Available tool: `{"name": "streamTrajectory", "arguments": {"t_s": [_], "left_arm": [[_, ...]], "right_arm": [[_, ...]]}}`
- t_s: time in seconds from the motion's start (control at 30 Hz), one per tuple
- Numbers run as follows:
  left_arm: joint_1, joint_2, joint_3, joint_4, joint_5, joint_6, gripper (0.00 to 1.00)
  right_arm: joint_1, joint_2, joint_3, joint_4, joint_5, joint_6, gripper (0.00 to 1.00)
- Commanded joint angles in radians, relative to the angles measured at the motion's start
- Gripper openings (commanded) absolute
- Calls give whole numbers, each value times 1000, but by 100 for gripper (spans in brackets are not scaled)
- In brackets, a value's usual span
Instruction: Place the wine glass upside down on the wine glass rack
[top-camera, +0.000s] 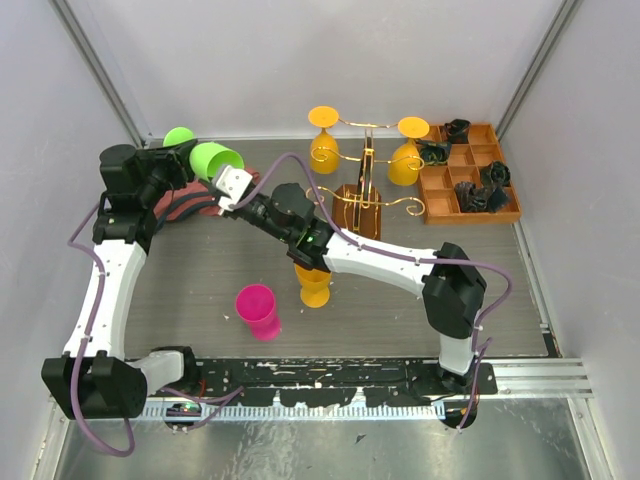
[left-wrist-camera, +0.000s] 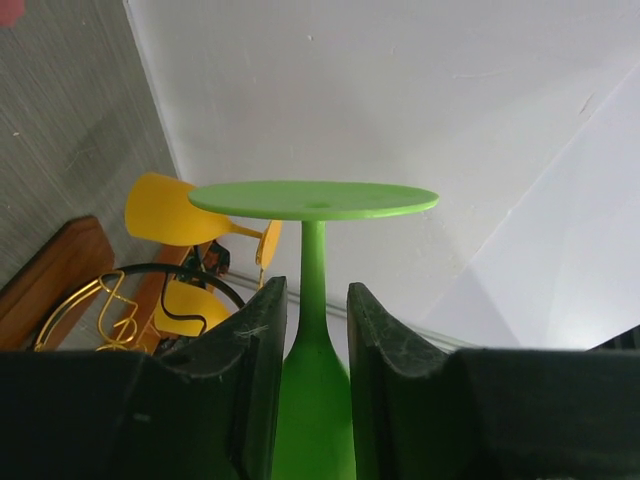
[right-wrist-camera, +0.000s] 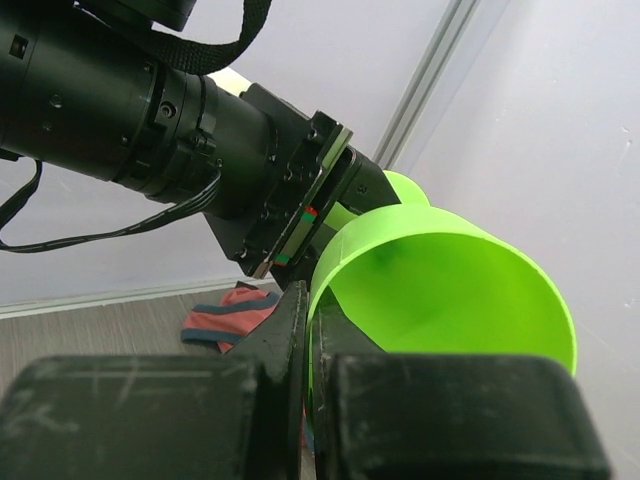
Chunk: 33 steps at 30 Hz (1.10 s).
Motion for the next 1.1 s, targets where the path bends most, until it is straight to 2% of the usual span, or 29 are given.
{"name": "streamTrajectory", "arguments": {"t_s": [0.0,0.13,0.33,0.67,0.83,0.87,0.97,1.07], "left_arm": [[-13,-5,3,13,57,11,33],[-14,0,6,20,61,12,25],[-15,17,9,35,84,11,18],[-15,33,31,75,94,43,1],[-14,43,35,91,106,44,0],[-15,44,34,93,106,44,0],[-15,46,36,102,102,48,0],[-15,52,41,117,100,56,0]], "right_arm": [[-1,5,55,27,10,-16,1],[-1,2,49,32,11,-19,1],[-1,-13,23,61,-7,-10,1],[-1,-40,-16,91,-13,-10,1],[0,-48,-26,96,-18,-20,1],[0,-50,-28,95,-15,-23,3],[-1,-58,-36,92,-9,-25,16],[0,-72,-41,87,-7,-24,17]]}}
